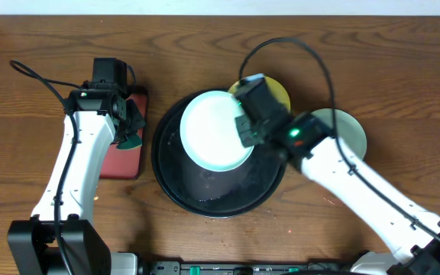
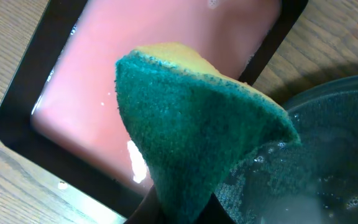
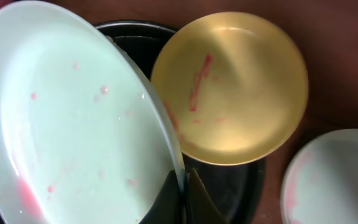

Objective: Clean dirty plates on tray and stack at the side
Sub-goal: 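Stack the plate on the first pale green plate and release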

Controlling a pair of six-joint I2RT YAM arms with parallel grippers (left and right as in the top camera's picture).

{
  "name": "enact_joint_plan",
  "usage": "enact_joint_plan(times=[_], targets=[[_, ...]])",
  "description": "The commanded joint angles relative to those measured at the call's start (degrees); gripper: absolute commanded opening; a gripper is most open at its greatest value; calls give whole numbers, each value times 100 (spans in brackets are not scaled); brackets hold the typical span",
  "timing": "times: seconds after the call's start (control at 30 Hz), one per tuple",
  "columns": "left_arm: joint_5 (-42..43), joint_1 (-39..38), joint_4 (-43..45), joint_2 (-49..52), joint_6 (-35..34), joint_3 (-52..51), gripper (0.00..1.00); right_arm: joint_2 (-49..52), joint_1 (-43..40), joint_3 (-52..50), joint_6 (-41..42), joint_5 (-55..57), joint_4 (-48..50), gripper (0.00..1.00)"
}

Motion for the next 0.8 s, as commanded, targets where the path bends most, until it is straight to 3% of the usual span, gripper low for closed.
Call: enact_joint_plan(times=[0.0,0.23,0.47,0.77], targets=[[-11,20,4,52,59,55,8,-267,-815,-9,144,-1604,-7,1],[-11,20,4,52,59,55,8,-448,-2671,-9,101,-2688,-326,1],[-11,20,4,52,59,55,7,-426,-4356,-17,-7,-2312,-1049,1],[-11,20,7,52,59,55,8,-208,-5257,-376,-33,-1604,-1248,1]])
